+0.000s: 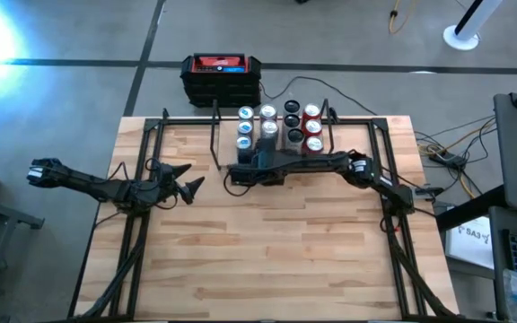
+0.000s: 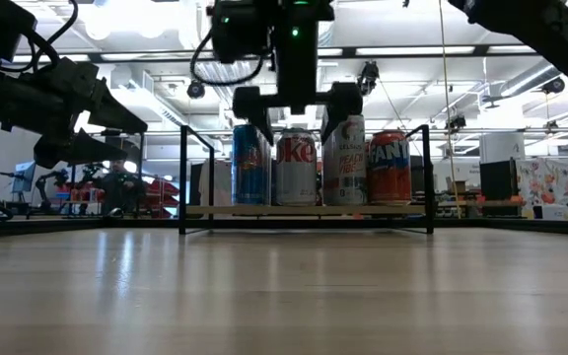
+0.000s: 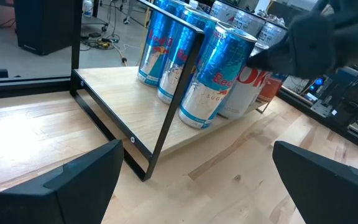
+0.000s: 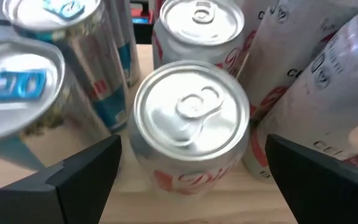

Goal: Place canned beverage on shelf
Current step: Put the silver soda can on the shelf aligned with the other silver soda can

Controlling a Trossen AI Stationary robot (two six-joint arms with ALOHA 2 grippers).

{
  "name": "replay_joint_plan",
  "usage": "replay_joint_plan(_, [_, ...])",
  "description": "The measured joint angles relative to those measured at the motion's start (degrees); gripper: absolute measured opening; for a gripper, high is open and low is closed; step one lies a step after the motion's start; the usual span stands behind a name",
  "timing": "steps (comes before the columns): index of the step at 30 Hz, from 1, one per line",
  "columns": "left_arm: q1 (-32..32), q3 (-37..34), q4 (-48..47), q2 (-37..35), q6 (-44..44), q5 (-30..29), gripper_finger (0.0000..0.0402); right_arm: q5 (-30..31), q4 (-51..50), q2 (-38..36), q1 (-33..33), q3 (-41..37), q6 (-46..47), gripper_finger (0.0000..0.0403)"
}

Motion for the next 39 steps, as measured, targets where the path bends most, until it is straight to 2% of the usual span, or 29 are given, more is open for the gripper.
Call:
replay_joint_plan(9, [-0.01, 0.0, 0.0, 0.0, 0.01, 0.02, 0.0398, 5.96, 0.1, 2.64, 1.11, -0.02, 3.13, 0.0382])
replay_joint_plan(24, [-0.01, 0.0, 0.0, 0.0, 0.01, 0.02, 0.0398, 7.12, 0.26, 5.05, 0.78, -0.04, 4.94, 0.0377])
replay_joint_plan(39, [0.0, 0.0, 0.01, 0.0, 0.0, 0.01, 0.0398, 7.12, -0.12, 5.05, -0.3, -0.04, 4.97, 0.0296])
